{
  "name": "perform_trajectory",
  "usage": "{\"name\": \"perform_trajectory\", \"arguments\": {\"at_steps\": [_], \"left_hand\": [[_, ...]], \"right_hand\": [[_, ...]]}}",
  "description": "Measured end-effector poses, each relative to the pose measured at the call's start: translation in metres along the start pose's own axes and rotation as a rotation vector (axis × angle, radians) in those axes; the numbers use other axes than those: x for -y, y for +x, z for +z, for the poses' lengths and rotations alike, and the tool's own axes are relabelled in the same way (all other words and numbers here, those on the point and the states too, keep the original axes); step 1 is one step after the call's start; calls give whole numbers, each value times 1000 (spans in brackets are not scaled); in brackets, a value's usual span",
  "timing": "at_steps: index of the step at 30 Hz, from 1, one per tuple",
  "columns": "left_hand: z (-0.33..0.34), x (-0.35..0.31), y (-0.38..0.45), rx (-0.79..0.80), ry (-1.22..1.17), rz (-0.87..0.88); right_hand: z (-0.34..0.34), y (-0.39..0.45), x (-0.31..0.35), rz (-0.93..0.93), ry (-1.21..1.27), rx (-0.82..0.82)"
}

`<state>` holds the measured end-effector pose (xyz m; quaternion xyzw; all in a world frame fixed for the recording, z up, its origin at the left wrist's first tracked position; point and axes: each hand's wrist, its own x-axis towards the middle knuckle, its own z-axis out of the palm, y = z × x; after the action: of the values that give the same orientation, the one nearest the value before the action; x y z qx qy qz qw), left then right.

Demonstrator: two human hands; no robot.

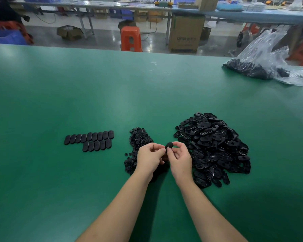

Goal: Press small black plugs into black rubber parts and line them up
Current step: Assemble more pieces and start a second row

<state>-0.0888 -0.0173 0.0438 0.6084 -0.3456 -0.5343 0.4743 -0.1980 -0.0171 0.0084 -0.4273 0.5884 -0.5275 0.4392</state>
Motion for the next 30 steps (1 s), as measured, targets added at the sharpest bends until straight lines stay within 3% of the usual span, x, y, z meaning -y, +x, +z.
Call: {"name": "perform_trajectory", "arguments": {"at_steps": [5, 17, 30], "left_hand": [[8, -1, -1, -19, 33, 11], [10, -5, 3, -69, 158, 57], [13, -13, 2, -121, 461, 167]], "right_hand": [[-2, 1, -3, -27, -92, -15], [-2, -1, 1, 18, -3, 61], [-3, 1, 0, 20, -7, 54]]}}
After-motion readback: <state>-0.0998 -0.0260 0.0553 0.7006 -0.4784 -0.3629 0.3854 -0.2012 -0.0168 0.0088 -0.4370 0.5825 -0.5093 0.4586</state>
